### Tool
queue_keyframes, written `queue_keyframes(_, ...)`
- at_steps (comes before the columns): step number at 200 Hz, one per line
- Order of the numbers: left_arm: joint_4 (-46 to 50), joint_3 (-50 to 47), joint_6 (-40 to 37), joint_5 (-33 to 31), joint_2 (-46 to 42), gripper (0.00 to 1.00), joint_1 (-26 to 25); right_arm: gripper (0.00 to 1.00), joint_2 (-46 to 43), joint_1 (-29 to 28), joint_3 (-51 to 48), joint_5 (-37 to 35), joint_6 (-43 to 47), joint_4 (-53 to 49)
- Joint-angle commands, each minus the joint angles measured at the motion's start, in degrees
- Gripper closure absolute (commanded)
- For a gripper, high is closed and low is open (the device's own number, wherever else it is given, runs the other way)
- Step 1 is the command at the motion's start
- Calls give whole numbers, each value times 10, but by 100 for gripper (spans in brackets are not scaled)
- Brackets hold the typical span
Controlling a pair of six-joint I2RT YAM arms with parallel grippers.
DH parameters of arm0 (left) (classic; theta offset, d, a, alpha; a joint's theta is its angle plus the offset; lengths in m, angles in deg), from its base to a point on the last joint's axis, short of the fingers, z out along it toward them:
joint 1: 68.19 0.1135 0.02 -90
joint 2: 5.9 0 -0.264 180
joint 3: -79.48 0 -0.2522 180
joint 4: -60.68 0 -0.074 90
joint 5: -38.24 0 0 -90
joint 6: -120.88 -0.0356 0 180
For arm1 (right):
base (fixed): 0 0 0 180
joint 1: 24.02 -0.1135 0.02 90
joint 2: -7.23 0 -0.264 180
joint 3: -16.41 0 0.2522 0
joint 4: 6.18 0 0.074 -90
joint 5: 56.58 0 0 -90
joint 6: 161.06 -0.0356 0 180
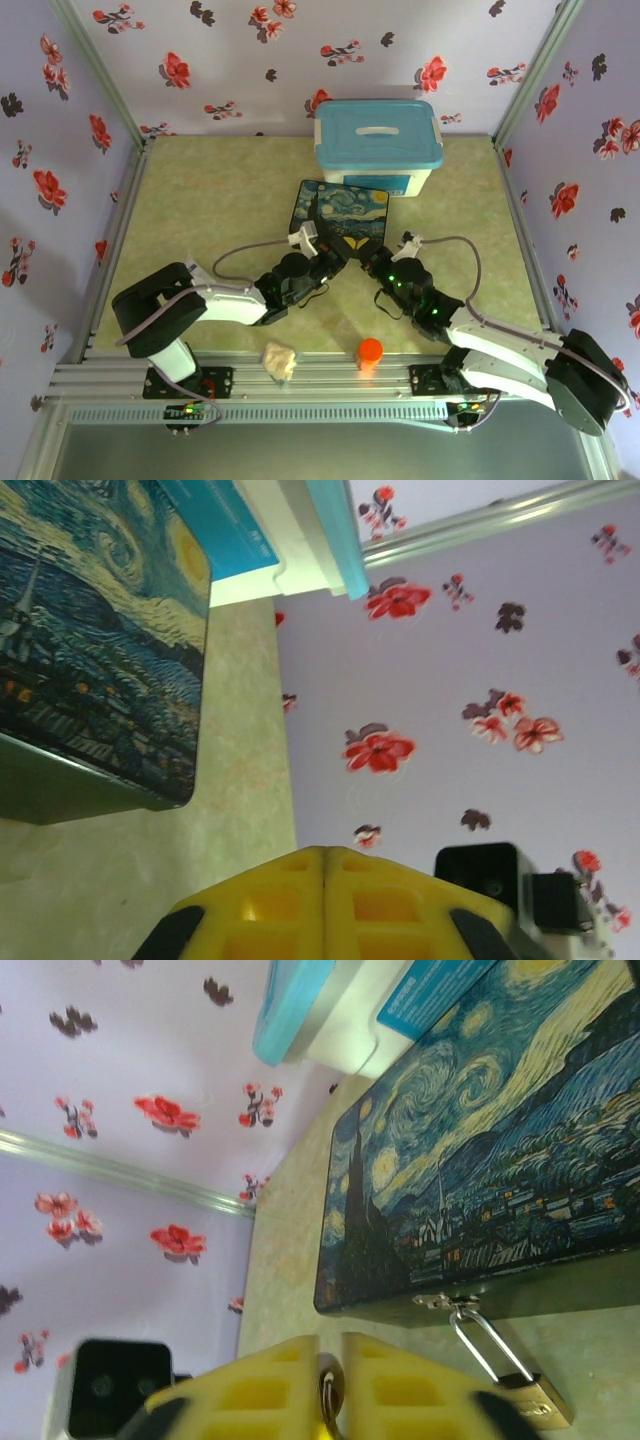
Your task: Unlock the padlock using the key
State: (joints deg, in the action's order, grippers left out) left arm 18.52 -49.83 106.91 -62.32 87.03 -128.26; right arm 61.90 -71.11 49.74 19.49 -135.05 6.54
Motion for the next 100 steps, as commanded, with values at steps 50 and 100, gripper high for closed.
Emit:
queue_keyframes(50,446,146,-329,296,-131,100,92,14,-123,183,4,302,262,-106)
queue_keyframes(100,677,259,-521,441,-132,100,110,17,-90,190,-36,449,303,134)
